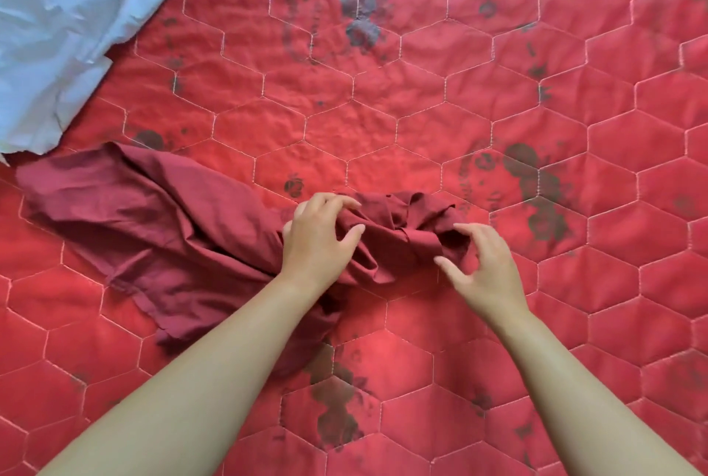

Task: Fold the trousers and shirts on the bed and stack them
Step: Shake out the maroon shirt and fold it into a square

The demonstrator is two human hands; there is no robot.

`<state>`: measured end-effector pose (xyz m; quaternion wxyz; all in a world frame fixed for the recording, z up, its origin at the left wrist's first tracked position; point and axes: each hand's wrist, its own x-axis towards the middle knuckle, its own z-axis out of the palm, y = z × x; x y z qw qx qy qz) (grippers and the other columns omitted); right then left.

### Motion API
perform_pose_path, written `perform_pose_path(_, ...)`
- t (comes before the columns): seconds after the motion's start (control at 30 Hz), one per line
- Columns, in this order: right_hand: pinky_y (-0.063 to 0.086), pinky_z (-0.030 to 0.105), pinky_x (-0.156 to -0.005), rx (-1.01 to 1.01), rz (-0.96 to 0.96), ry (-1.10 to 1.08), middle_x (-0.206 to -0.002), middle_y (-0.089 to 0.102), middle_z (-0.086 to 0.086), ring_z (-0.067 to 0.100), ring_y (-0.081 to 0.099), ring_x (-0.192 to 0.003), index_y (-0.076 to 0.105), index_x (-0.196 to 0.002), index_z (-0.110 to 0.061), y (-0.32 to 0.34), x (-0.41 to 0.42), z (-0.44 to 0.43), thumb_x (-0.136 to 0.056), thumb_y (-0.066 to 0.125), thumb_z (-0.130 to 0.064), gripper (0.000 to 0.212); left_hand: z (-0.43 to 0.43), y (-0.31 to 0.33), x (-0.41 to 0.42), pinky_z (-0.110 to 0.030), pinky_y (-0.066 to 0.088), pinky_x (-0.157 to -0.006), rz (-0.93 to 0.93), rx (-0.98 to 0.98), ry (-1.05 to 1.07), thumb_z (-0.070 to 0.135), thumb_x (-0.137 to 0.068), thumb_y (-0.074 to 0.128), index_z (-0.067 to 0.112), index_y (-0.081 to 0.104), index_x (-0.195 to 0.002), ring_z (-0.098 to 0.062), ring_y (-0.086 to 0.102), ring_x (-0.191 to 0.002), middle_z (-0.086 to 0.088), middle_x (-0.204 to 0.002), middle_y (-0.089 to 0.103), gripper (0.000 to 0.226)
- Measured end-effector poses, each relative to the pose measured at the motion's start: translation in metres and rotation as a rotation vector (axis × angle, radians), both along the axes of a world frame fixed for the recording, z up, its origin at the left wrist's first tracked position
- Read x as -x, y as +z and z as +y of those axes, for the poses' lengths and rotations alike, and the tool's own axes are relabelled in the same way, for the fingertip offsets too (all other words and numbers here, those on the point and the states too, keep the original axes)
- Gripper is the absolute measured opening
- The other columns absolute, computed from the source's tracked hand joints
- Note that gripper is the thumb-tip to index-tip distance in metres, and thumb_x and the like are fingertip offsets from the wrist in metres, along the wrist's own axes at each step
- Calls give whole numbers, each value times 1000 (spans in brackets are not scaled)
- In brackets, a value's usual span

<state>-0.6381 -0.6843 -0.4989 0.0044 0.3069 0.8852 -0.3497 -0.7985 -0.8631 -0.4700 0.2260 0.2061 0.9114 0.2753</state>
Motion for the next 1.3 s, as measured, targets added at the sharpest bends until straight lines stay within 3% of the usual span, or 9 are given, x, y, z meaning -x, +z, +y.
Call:
perform_pose_path(0.17,38,27,-93,77,118,-75,-109,58,0,15,52,-106,63,-106,-14,-13,13,28,-83,63,-27,27,40,-16,-8,-31,41,-89,-40,-105,-208,27,-79,70,24,64,-98,-14,57,-94,9,-97,63,20)
perform_pose_path(0.27,42,27,-89,83,141,-122,-104,57,-1,14,54,-100,66,-104,-15,-27,21,41,-86,61,-19,19,50,-31,-17,-35,41,-91,-77,-30,-290,39,-80,67,29,64,-105,-13,56,-100,12,-103,64,27)
perform_pose_path(0.37,38,16,-76,137,48,-26,-95,62,2,14,55,-81,67,-104,-18,-39,24,49,-80,67,-9,26,47,-41,-21,-36,41,-87,-66,75,-321,41,-83,63,30,64,-105,-15,55,-98,10,-97,63,24)
perform_pose_path(0.6,38,18,-67,239,-17,-23,-79,60,1,13,53,-73,71,-89,-31,-2,2,41,-76,55,-2,36,24,3,-23,-44,47,-84,-17,-33,-120,28,-87,62,26,66,-95,-12,61,-89,12,-91,66,9)
perform_pose_path(0.73,39,13,-66,380,6,-61,-85,64,-4,10,56,-74,70,-80,-33,85,-12,39,-79,58,-3,32,20,92,-16,-39,45,-84,52,-48,-99,24,-89,60,23,65,-95,-12,60,-87,13,-88,64,7)
perform_pose_path(0.9,43,12,-70,408,174,106,-96,65,-19,1,59,-86,67,-93,-40,231,-11,41,-67,57,5,53,14,242,-16,-8,36,-68,169,-198,34,13,-90,57,21,60,-89,-2,54,-74,12,-79,62,8)
perform_pose_path(1.1,39,11,-64,191,540,139,-76,61,-9,5,56,-73,70,-78,-33,403,-2,57,-75,75,-4,30,5,430,-39,-11,39,-69,378,-382,79,11,-91,57,23,60,-88,2,57,-77,12,-78,63,13)
perform_pose_path(1.2,44,22,-75,229,698,129,-87,61,-7,6,59,-82,66,-75,-38,482,-2,67,-81,70,-4,35,9,510,-53,-8,37,-69,504,-483,77,12,-91,57,20,62,-90,4,58,-77,12,-79,64,10)
perform_pose_path(1.3,43,15,-64,201,817,121,-78,65,-10,0,58,-69,62,-77,-39,548,-9,71,-88,60,-6,36,12,574,-68,-6,37,-67,636,-586,46,12,-91,57,24,61,-89,5,57,-75,12,-76,63,13)
